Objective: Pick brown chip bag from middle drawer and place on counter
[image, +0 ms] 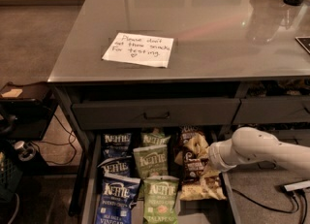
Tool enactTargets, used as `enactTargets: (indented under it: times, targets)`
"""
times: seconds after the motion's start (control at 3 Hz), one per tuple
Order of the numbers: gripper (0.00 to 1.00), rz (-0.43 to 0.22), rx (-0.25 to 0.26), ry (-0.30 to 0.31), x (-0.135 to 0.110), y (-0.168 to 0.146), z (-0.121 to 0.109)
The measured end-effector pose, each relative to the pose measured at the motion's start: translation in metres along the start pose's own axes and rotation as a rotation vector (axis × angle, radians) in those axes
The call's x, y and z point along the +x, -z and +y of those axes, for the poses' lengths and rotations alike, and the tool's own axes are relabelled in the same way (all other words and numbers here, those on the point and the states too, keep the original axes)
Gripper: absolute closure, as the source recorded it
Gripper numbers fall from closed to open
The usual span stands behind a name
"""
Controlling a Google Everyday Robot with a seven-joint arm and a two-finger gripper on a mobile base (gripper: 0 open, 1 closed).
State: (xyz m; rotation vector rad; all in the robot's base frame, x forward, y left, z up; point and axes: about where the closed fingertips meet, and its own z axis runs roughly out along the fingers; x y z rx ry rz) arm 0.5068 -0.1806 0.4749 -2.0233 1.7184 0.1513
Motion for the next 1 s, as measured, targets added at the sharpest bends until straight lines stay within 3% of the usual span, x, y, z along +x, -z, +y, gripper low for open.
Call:
enactTargets:
  times: [0.33,0.67,1.0]
  targets:
    - [1.0,-0.037,0.025,-0.068,-0.011,0.045,-0.02]
    - [1.0,-0.095,0.077,-0.1,-0.044,0.097,-0.047]
    - [1.0,-0.152,0.119,-0.086,-0.078,0.129,-0.067]
